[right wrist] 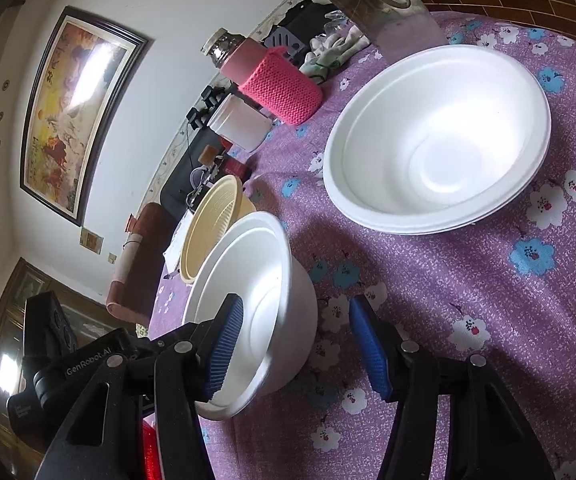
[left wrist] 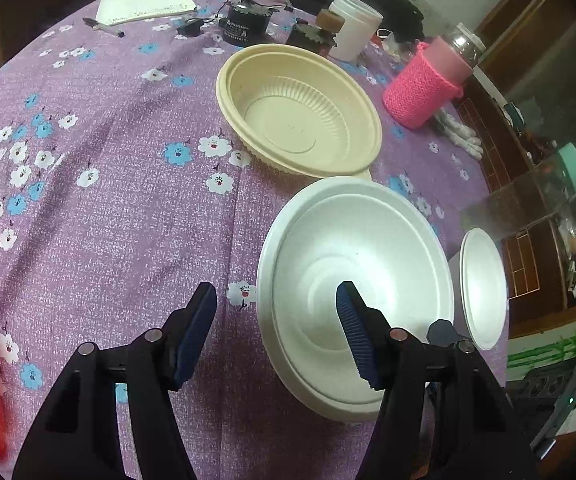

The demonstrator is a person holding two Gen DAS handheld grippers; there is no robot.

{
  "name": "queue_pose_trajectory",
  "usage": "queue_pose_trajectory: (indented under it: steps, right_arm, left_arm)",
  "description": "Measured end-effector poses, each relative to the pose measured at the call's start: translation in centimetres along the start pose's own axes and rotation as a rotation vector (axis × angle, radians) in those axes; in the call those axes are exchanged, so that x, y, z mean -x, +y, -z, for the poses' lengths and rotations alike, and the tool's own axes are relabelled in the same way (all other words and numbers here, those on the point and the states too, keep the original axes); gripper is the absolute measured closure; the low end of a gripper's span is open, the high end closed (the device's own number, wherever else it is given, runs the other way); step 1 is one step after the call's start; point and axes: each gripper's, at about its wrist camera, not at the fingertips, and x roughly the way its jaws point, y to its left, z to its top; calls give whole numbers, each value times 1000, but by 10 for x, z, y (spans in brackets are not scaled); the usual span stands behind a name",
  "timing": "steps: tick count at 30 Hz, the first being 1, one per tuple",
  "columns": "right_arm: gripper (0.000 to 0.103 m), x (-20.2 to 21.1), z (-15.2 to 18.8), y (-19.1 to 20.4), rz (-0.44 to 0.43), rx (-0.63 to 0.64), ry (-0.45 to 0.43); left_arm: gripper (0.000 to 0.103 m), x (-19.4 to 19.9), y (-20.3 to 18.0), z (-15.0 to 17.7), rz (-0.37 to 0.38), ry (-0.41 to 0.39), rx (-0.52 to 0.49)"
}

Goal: Organize plates and bowls

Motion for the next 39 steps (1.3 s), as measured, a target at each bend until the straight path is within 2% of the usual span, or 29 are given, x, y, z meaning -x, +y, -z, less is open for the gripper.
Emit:
queue_pose_trajectory:
  steps: [2,4,5,6,8,9,12,19,25,27,33,39]
  right_arm:
    - [54,-2,0,-2,0,-7,12]
    - [65,-6,-2,-4,13,-15,22]
    - [66,-7,-2,-6,13,-22,27]
    - [67,-7,-2,-7,10,-26,29]
    - [77,-9,-2,-6,13,-16,36]
    - [86,-10,-2,-5,19,-7,40]
    - [87,-12,0,-3,18,15,45]
    - [93,-9,4,-1,14,33,41]
    - [94,2,16,-2,-6,2,61]
    - [94,9,21,0,-10,-10,64]
    - [95,35,35,19,-30,12,63]
    - [95,50,59,44,-44,58,61]
  left_arm:
    - [47,1,-1,1,-9,-18,-12]
    - [58,1,-1,0,-21,-27,-23]
    - [62,1,-1,0,-22,-29,-26]
    - [71,1,0,0,-21,-31,-28]
    - [81,-1,0,1,-30,-28,-40]
    - [84,-1,0,2,-25,-29,-44]
    - [92,-1,-2,5,-23,-27,-63]
    - [92,7,0,13,-25,-23,-74]
    - [92,21,1,29,-54,-44,-118]
    - [92,28,4,35,-43,-44,-123]
    - [92,60,14,52,-35,-93,-131]
    - [92,90,41,69,-30,-136,-113]
